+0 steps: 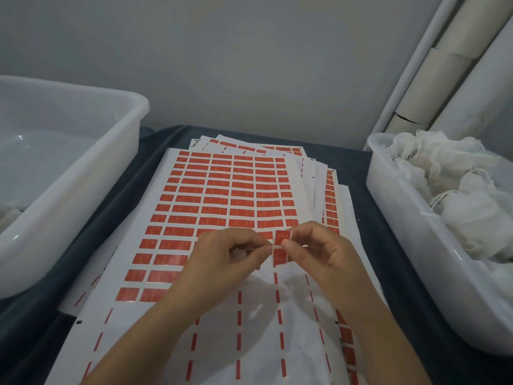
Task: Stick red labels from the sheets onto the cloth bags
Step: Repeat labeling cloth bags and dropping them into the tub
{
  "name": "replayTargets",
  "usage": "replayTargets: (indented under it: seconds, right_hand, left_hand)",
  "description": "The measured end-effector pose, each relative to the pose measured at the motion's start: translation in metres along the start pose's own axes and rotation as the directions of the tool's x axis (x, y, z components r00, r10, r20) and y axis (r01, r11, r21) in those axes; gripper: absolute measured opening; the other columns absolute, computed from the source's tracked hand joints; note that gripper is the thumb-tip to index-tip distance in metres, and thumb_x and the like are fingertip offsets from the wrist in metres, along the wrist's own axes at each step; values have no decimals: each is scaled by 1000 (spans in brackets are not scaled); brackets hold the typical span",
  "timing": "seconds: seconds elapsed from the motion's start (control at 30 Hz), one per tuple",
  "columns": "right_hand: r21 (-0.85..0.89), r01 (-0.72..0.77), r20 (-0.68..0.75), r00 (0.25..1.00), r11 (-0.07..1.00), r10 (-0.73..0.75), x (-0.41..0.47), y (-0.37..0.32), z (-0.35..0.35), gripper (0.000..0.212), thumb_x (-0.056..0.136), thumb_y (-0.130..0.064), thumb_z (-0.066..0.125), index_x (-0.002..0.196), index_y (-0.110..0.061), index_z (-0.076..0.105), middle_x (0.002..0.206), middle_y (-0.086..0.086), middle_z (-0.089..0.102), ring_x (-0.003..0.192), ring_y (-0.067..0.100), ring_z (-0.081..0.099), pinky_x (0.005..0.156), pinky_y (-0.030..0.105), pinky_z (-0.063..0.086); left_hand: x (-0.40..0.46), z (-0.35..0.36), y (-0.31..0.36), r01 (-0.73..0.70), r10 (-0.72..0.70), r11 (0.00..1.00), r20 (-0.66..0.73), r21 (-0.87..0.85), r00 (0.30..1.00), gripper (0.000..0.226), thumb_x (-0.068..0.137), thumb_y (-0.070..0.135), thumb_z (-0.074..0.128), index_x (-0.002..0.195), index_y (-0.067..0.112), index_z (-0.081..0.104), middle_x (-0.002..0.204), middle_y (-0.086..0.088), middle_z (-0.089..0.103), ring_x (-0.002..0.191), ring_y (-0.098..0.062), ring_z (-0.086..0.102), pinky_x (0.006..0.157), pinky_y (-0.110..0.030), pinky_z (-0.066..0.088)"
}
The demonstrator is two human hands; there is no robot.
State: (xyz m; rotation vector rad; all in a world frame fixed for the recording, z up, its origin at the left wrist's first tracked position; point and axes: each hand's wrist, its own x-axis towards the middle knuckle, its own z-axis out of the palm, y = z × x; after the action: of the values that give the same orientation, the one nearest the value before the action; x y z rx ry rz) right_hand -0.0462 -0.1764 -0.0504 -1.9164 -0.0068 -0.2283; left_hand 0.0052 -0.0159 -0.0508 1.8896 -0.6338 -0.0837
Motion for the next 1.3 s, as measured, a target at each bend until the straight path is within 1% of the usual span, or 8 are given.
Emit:
replayTargets:
  seconds: [0.37, 0.63, 0.83, 0.9, 0.97, 1.07, 1.17, 1.3]
  right_hand:
    - [-62, 55, -28, 998, 997, -57, 1, 0, 2, 15, 71, -41, 56, 83, -33, 58, 89, -29, 64, 85, -5, 64, 71, 3, 46]
    - [-98, 96, -72, 992, 991, -103, 0, 1, 5, 11, 72, -40, 57, 81, -35, 57, 86, -30, 64, 83, -6, 64, 71, 2, 46]
    - [-92, 117, -102, 987, 989, -126, 0, 2, 4, 10, 71, -40, 59, 80, -36, 60, 81, -27, 67, 85, -4, 64, 69, 3, 46]
    - [-93, 106, -128, 985, 990, -117, 0, 0, 3, 14, 71, -43, 58, 84, -39, 61, 87, -30, 65, 85, -5, 63, 70, 4, 47]
    - [-72, 78, -152, 984, 994, -89, 2, -1, 2, 25, 72, -46, 56, 97, -44, 57, 94, -33, 63, 91, -6, 62, 76, 6, 49]
    - [38, 1, -204, 979, 999, 7, 4, -4, -3, 41, 71, -50, 54, 111, -47, 48, 97, -32, 62, 92, -4, 62, 70, 2, 46]
    - [87, -35, -125, 991, 996, 46, 4, -8, -5, 34, 67, -48, 56, 99, -38, 60, 90, -27, 66, 81, 0, 65, 63, 5, 47]
    - [106, -68, -32, 997, 992, 72, 2, -8, 0, 25, 66, -41, 61, 89, -32, 64, 79, -23, 69, 70, 4, 66, 59, 6, 48]
  left_hand:
    - [1, 0, 3, 35, -34, 999, 26, -30, 999, 26, 81, 21, 65, 67, 43, 59, 60, 31, 60, 69, 10, 57, 56, 0, 41]
    - [0, 1, 5, 115, -113, 988, 21, -100, 993, 22, 83, 23, 64, 66, 36, 63, 60, 26, 61, 68, 9, 58, 47, -3, 40]
    - [0, 2, 8, 73, -74, 994, -5, -87, 997, 16, 79, 27, 64, 69, 40, 62, 59, 29, 60, 67, 11, 57, 51, -1, 40]
    - [-1, 2, 8, 60, -63, 993, -24, -104, 998, 18, 79, 25, 65, 67, 38, 63, 59, 27, 61, 67, 9, 57, 51, -2, 41]
    - [0, 0, 8, 90, -97, 984, -39, -157, 995, 18, 79, 24, 66, 64, 35, 65, 59, 22, 63, 65, 6, 58, 48, -3, 41]
    - [1, -2, 7, 193, -214, 936, -42, -295, 976, 16, 69, 39, 65, 59, 28, 69, 60, 13, 65, 62, 0, 60, 48, -7, 45]
    - [1, -3, 6, 226, -256, 899, -31, -376, 966, 26, 59, 45, 61, 65, 21, 71, 62, 9, 67, 62, -2, 61, 51, -6, 45]
    - [0, -2, 6, 219, -252, 898, -37, -381, 967, 27, 59, 45, 61, 67, 22, 72, 62, 7, 66, 62, -4, 60, 53, -7, 47]
